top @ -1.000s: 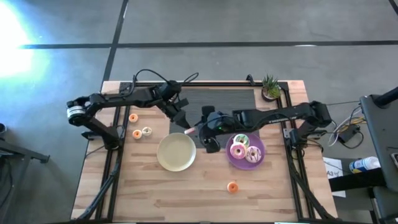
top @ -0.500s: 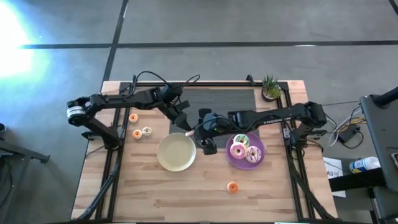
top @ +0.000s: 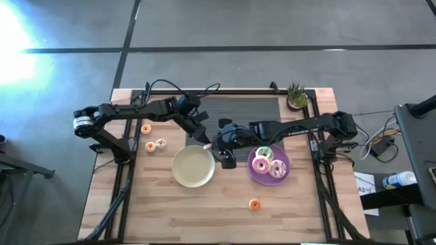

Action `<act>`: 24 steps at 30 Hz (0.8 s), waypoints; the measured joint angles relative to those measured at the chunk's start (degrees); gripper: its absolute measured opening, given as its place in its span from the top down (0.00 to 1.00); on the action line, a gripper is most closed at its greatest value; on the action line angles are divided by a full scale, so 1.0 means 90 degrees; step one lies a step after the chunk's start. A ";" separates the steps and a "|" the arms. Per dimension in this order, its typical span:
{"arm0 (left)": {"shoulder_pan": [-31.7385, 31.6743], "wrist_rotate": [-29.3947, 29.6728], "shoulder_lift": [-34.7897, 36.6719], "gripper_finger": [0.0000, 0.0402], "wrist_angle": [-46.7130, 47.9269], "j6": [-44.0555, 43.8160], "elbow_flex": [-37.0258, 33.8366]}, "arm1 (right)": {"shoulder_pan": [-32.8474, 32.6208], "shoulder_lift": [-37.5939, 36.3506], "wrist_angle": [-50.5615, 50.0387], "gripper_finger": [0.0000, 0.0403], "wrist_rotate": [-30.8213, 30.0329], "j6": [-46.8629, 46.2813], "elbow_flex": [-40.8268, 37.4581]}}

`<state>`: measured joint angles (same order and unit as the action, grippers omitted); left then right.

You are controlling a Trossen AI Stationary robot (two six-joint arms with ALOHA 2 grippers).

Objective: Pick & Place donuts
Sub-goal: Put the small red donut on the white plate

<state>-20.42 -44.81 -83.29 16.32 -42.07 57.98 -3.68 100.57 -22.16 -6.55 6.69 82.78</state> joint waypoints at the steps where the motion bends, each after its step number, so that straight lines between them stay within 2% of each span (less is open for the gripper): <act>1: 0.0001 0.0111 0.0000 0.98 0.0002 0.0001 0.0000 | 0.0002 0.0000 -0.0008 0.89 0.0049 -0.0064 -0.0002; 6: -0.0013 0.0845 -0.0002 0.87 0.0177 0.0058 -0.0005 | -0.0011 0.0000 -0.0165 0.95 0.0143 -0.0326 -0.0002; 9: -0.0008 0.1368 0.0081 0.79 0.0862 0.0320 -0.0005 | -0.0008 0.0000 -0.0254 0.96 0.0156 -0.0549 -0.0005; 11: -0.0001 0.1950 0.0242 0.75 0.1469 0.0488 -0.0007 | 0.0031 0.0000 -0.0329 0.95 0.0256 -0.0874 -0.0005; 13: 0.0049 0.2674 0.0503 0.72 0.2132 0.0608 -0.0007 | 0.0122 0.0074 -0.0377 0.95 0.0613 -0.1474 -0.0012; 16: 0.0384 0.3796 0.1049 0.70 0.2678 0.0644 -0.0010 | 0.0338 0.0403 -0.0324 0.95 0.1562 -0.2402 -0.0049; 21: 0.1392 0.5438 0.2049 0.70 0.2737 0.0448 -0.0010 | 0.0579 0.1350 0.0565 0.95 0.3028 -0.3498 0.0060; 24: 0.2072 0.6403 0.2448 0.70 0.2788 0.0162 -0.0012 | 0.0604 0.1975 0.0835 0.95 0.3524 -0.4024 0.0323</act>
<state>-1.77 12.82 -61.25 41.41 -40.62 57.87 1.76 118.35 -14.65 25.17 -29.52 85.69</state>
